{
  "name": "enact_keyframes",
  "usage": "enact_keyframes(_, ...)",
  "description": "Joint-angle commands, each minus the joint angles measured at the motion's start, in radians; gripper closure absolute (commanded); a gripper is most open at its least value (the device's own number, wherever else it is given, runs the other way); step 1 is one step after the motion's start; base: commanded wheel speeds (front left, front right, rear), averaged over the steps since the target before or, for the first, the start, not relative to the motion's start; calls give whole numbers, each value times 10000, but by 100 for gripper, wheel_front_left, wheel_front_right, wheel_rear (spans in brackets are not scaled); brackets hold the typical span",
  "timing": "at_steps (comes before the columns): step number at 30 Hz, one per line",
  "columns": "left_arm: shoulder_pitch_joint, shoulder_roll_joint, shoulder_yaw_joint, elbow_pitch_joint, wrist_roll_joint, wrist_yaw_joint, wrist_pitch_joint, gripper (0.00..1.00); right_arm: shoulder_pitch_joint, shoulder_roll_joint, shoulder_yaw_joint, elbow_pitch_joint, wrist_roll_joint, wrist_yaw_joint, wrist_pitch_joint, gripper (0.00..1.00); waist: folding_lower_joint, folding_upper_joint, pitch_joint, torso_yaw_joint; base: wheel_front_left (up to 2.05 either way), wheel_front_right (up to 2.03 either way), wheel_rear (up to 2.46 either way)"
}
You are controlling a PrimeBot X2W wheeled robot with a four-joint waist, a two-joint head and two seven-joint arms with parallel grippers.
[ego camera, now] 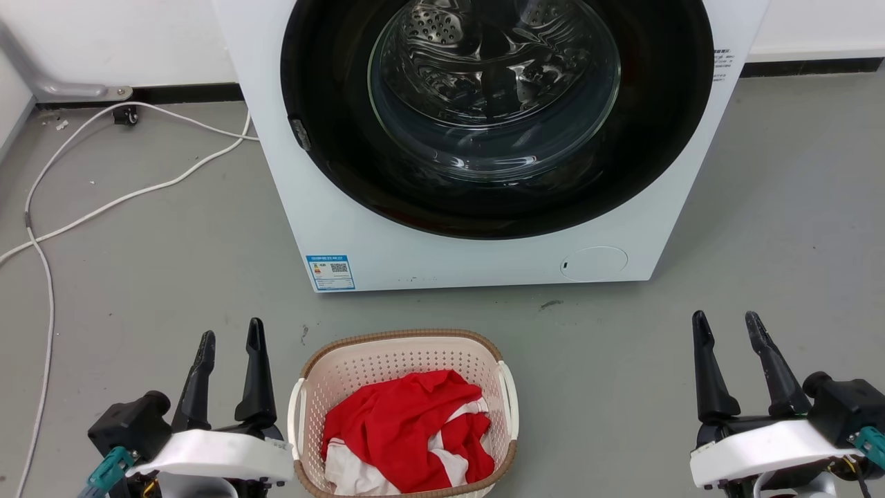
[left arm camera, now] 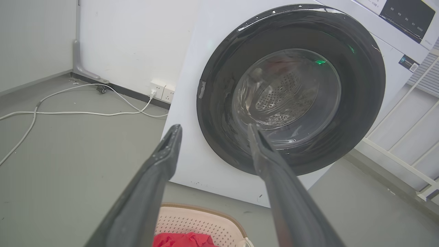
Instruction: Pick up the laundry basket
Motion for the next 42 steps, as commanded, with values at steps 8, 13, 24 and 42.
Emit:
enact_keyframes(8,146,41,-17,-174,1001,15,-280,0,153,-22,71,-157,-1088,0,-289,0,0,0,-19,5,0,0,0)
enact_keyframes(13,186,43,-22,-196,1395,56,-386,0,212,-23,83,-213,-1520,-1,-390,0,0,0,-28,10,0,0,0)
enact_keyframes(24,290,47,-66,-211,2217,117,-605,0,296,-24,126,-355,-2406,-1,-603,0,0,0,-28,38,0,0,0)
enact_keyframes(42,428,50,-29,-157,2959,184,-833,0,386,-24,87,-382,-2963,-1,-817,0,0,0,-43,24,0,0,0)
